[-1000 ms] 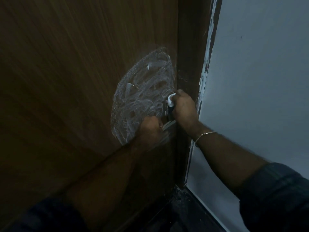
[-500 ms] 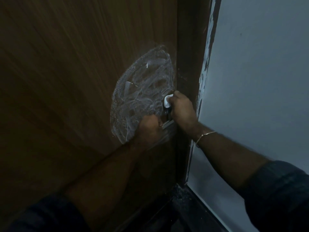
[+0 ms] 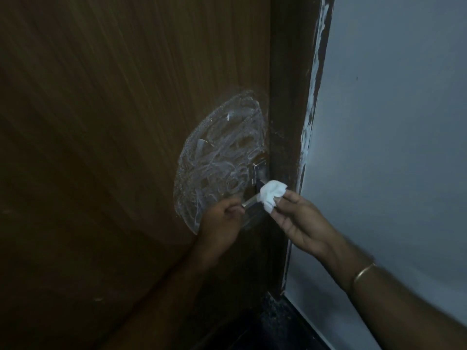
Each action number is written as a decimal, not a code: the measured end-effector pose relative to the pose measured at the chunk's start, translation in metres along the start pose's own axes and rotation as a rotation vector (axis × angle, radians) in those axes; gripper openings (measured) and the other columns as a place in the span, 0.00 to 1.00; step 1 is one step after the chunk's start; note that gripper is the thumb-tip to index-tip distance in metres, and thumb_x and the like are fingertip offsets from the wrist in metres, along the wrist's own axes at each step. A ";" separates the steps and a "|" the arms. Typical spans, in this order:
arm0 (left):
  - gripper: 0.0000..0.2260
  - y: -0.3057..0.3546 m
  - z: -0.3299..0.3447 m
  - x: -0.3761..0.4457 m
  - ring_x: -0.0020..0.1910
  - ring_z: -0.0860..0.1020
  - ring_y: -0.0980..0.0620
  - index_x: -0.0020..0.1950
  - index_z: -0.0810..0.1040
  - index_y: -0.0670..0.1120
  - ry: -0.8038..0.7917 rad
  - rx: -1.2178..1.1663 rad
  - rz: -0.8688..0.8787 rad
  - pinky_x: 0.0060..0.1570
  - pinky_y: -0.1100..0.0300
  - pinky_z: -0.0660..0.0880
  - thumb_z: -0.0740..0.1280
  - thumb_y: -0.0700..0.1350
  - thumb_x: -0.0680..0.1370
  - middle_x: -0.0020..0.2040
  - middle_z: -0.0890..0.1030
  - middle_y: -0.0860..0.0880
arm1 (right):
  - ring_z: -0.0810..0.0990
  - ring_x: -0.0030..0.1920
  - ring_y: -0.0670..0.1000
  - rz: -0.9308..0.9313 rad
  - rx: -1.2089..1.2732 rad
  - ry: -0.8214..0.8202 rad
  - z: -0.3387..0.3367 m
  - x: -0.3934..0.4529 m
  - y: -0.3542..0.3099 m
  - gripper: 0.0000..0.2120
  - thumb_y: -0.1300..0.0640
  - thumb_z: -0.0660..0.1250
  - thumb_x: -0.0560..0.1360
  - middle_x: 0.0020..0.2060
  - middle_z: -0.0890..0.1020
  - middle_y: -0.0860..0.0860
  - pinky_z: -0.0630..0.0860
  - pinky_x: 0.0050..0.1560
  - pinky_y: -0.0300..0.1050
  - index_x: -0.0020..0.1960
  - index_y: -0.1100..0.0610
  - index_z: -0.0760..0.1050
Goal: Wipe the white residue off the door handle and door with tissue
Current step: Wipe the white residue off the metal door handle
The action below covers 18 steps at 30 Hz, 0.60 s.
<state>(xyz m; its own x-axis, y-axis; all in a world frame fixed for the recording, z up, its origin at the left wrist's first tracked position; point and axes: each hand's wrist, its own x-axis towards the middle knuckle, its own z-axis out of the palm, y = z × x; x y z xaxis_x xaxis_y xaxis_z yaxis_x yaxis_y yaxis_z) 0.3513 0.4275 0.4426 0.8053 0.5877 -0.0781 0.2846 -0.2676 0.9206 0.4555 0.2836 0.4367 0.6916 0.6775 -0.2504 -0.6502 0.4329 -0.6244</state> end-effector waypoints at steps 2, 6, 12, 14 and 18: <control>0.07 0.003 -0.002 -0.010 0.48 0.83 0.55 0.55 0.81 0.52 -0.048 -0.245 -0.088 0.44 0.61 0.77 0.65 0.46 0.80 0.49 0.85 0.51 | 0.86 0.50 0.55 0.041 0.068 -0.056 -0.001 -0.008 0.003 0.14 0.69 0.63 0.74 0.52 0.84 0.61 0.82 0.45 0.43 0.58 0.64 0.78; 0.09 0.005 -0.004 -0.017 0.51 0.84 0.51 0.56 0.83 0.50 -0.189 -0.484 -0.160 0.47 0.58 0.78 0.66 0.48 0.79 0.50 0.86 0.49 | 0.84 0.53 0.56 0.078 0.032 -0.122 -0.002 -0.017 0.007 0.18 0.69 0.64 0.72 0.56 0.82 0.63 0.82 0.47 0.44 0.61 0.65 0.76; 0.11 0.007 -0.002 -0.018 0.53 0.84 0.50 0.59 0.81 0.46 -0.231 -0.620 -0.130 0.45 0.61 0.79 0.69 0.40 0.77 0.54 0.85 0.47 | 0.84 0.53 0.57 0.098 -0.083 -0.142 0.002 -0.025 0.011 0.19 0.68 0.65 0.72 0.57 0.81 0.64 0.83 0.48 0.45 0.63 0.67 0.75; 0.12 0.006 -0.003 -0.017 0.53 0.84 0.49 0.59 0.80 0.46 -0.199 -0.616 -0.117 0.46 0.59 0.79 0.70 0.39 0.76 0.54 0.85 0.46 | 0.83 0.54 0.59 0.083 -0.143 -0.122 0.003 -0.028 0.011 0.18 0.67 0.65 0.73 0.58 0.81 0.64 0.83 0.50 0.47 0.63 0.67 0.75; 0.12 0.008 -0.004 -0.015 0.51 0.84 0.46 0.58 0.80 0.45 -0.128 -0.599 -0.091 0.48 0.52 0.80 0.70 0.37 0.76 0.52 0.85 0.45 | 0.82 0.58 0.62 0.049 -0.174 -0.065 0.001 -0.030 0.009 0.13 0.60 0.61 0.81 0.57 0.82 0.64 0.80 0.56 0.53 0.61 0.65 0.76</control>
<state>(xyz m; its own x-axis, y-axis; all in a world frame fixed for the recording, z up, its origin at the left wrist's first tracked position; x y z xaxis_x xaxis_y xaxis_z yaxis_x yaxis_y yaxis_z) 0.3397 0.4195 0.4527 0.8579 0.4822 -0.1774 0.0435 0.2759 0.9602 0.4285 0.2677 0.4392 0.6353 0.7345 -0.2386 -0.6140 0.2930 -0.7329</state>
